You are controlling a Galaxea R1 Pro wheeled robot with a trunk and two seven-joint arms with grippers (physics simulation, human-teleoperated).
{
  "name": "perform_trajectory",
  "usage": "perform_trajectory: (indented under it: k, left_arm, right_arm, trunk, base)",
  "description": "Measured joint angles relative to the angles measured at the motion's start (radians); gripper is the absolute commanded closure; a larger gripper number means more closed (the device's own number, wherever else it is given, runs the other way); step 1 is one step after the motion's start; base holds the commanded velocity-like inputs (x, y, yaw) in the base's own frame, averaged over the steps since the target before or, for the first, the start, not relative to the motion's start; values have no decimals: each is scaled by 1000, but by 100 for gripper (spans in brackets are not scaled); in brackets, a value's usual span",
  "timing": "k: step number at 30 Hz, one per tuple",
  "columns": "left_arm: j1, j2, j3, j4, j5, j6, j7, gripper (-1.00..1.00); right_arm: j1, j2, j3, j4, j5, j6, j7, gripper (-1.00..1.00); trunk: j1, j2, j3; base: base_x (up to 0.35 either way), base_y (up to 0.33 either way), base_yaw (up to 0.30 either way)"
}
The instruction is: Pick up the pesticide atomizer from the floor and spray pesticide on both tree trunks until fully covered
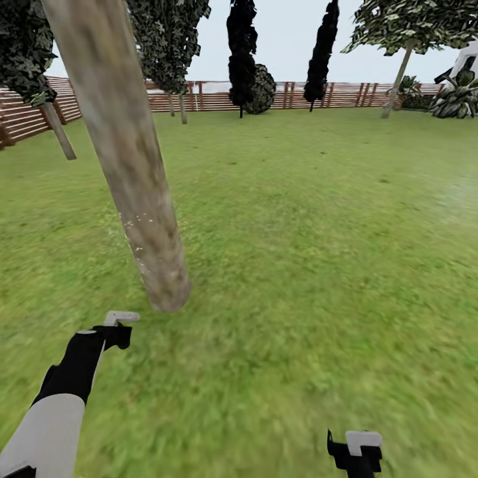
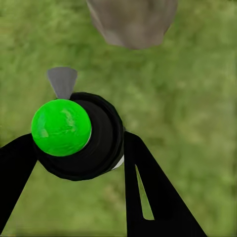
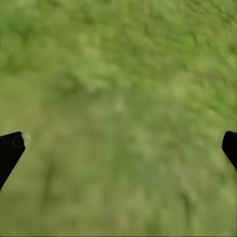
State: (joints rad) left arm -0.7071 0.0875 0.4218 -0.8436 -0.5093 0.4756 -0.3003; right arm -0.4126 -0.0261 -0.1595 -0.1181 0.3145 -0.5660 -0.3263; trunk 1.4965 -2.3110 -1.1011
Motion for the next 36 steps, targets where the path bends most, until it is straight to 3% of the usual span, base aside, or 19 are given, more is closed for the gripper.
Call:
perform_trajectory:
  k: [10, 15, 29, 36]
  left_arm:
    - [0, -3, -3, 9, 0, 0, 0, 100]
    - [0, -22, -6, 9, -1, -2, 1, 100]
    - [0, -23, -5, 7, -3, -2, 1, 100]
    - [0, -22, -3, 6, -3, -2, 2, 100]
  right_arm:
    - [0, 0, 0, 0, 0, 0, 1, -100]
    - [0, -3, 0, 1, 0, -1, 1, -100]
    - [0, -1, 0, 0, 0, 0, 1, -100]
    - [0, 2, 0, 1, 0, 0, 1, -100]
  trunk:
    - [0, 0, 0]
    - [0, 0, 0]
    - [0, 0, 0]
    - [0, 0, 0]
  base:
    - [231, -192, 263]
    - [74, -254, 26]
    - [1, -272, 0]
    - [195, -213, 221]
